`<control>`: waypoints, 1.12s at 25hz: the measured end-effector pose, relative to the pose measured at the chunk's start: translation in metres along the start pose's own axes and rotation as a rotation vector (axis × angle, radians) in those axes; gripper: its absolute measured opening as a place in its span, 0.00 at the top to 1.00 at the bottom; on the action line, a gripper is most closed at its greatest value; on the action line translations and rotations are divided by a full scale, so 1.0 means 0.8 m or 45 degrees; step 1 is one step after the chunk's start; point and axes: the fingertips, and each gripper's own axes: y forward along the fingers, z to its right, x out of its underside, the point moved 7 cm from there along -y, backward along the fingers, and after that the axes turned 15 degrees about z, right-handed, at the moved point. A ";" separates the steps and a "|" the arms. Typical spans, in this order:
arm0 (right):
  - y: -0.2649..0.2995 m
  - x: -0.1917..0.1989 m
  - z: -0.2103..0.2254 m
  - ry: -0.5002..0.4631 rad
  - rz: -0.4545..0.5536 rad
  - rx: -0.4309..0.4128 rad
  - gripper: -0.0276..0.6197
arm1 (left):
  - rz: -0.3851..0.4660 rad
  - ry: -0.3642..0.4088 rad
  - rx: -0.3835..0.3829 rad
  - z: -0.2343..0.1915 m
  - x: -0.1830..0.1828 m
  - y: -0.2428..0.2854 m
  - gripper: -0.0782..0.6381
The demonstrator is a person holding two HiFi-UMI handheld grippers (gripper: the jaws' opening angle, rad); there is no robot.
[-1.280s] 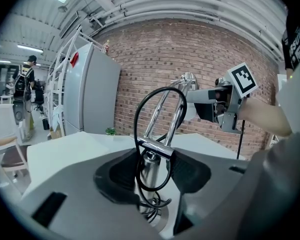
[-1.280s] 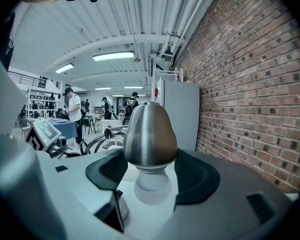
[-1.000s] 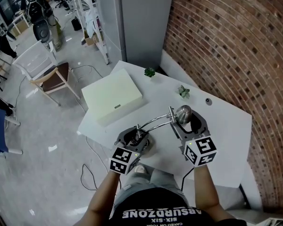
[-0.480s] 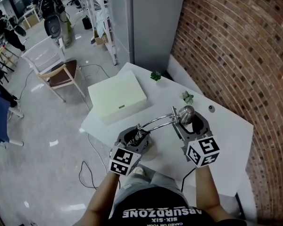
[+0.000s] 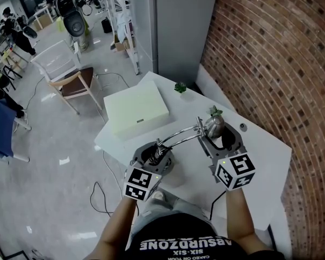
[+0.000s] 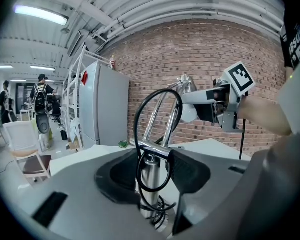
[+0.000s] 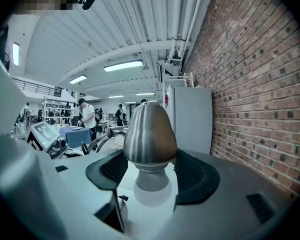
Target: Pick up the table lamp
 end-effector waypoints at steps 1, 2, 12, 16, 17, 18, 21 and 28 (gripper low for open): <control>-0.001 -0.003 0.001 0.000 0.001 -0.005 0.52 | 0.003 -0.003 -0.011 0.002 -0.003 0.000 0.66; -0.002 -0.006 0.002 0.001 0.003 -0.009 0.52 | 0.007 -0.003 -0.022 0.004 -0.006 -0.001 0.66; -0.015 -0.038 -0.003 0.003 0.035 -0.078 0.52 | 0.043 0.007 -0.102 0.018 -0.031 -0.017 0.67; -0.020 -0.053 -0.008 0.000 0.052 -0.115 0.53 | 0.061 0.010 -0.143 0.023 -0.044 -0.026 0.67; -0.022 -0.056 -0.009 0.000 0.055 -0.120 0.53 | 0.065 0.012 -0.150 0.025 -0.047 -0.028 0.67; -0.024 -0.059 -0.009 -0.001 0.057 -0.124 0.53 | 0.069 0.014 -0.156 0.027 -0.049 -0.030 0.67; -0.030 -0.066 -0.013 -0.001 0.067 -0.135 0.53 | 0.085 0.022 -0.170 0.034 -0.056 -0.037 0.67; -0.043 -0.081 -0.018 -0.007 0.093 -0.153 0.53 | 0.079 0.054 -0.189 0.046 -0.069 -0.048 0.68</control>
